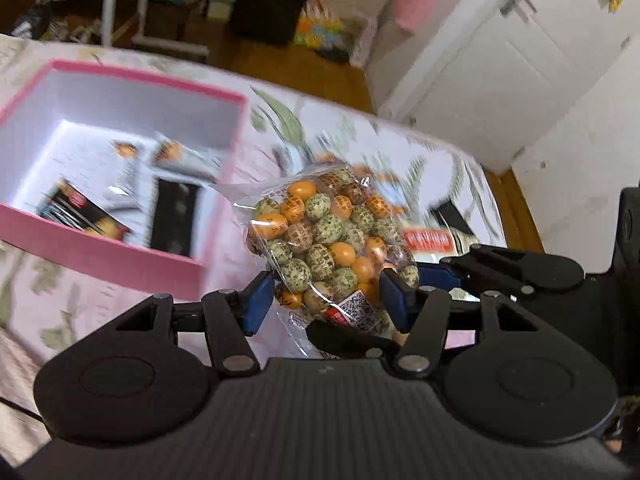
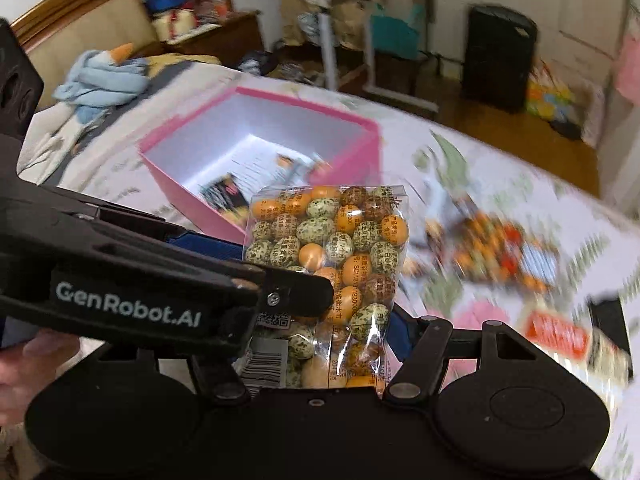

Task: Organize snacks
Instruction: 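Carry the peanut bag into the pink box and open the right gripper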

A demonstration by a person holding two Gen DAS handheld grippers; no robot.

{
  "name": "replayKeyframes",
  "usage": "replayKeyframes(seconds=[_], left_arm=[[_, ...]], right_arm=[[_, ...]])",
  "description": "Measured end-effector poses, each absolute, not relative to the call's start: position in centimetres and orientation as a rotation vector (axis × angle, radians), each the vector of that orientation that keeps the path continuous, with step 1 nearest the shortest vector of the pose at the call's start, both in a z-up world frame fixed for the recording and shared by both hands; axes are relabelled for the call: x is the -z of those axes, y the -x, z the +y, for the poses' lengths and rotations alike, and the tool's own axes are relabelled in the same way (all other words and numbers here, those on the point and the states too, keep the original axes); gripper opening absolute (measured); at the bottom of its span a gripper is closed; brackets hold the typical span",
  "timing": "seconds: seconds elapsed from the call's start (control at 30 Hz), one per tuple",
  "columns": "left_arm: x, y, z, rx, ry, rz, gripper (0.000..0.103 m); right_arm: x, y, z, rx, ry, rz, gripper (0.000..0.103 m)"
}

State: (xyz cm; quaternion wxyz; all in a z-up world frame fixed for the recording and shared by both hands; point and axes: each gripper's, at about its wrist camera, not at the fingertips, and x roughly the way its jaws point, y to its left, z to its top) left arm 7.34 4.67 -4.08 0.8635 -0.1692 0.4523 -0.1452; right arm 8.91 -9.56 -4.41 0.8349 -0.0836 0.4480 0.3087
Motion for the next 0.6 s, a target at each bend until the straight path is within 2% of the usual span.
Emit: replayKeyframes(seconds=[0.3, 0.6], left_arm=[[3.6, -11.0, 16.3, 0.16, 0.518, 0.847, 0.057], [7.4, -16.8, 21.7, 0.123, 0.559, 0.989, 0.057]], right_arm=[[3.0, -15.3, 1.3, -0.881, 0.492, 0.8, 0.072], [5.7, -19.7, 7.3, -0.981, 0.657, 0.847, 0.072]])
